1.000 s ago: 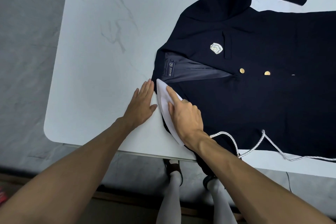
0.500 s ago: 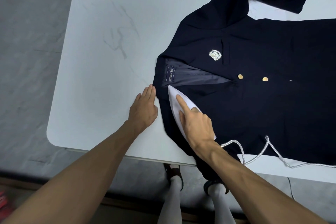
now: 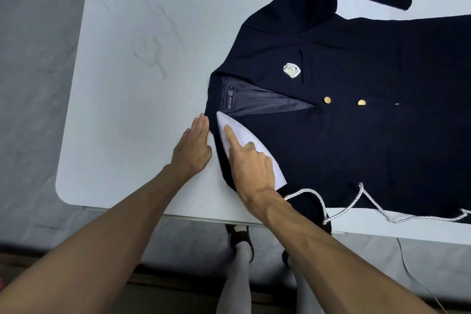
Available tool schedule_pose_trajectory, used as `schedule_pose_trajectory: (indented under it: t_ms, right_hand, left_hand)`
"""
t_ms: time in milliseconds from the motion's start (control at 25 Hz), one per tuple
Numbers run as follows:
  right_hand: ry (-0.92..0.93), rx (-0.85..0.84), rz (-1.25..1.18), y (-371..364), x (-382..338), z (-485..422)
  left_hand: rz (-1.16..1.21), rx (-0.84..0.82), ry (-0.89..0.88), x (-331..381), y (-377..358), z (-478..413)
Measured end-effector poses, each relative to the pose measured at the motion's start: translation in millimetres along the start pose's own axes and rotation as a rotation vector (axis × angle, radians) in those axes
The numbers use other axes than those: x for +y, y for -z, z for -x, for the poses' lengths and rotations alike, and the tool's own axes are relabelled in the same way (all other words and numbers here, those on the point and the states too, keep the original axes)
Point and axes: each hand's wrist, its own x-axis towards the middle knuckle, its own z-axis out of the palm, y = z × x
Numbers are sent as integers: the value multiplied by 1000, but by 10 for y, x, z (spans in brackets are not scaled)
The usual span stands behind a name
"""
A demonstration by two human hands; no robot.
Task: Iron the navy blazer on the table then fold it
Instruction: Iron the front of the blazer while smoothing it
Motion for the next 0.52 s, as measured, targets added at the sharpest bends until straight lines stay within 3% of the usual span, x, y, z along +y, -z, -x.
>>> schedule_pose_trajectory:
  t_ms: [160, 360, 520]
  right_hand:
    - [-29, -12, -11, -26, 41, -67]
    - [-70, 1, -26, -93, 137, -130]
    - [-78, 3, -13, -75, 146, -120]
  left_hand:
    - [2, -13, -7, 4, -13, 0]
    - [-128, 157, -157, -9, -167, 117]
    - [-166, 123, -75, 94, -208, 94]
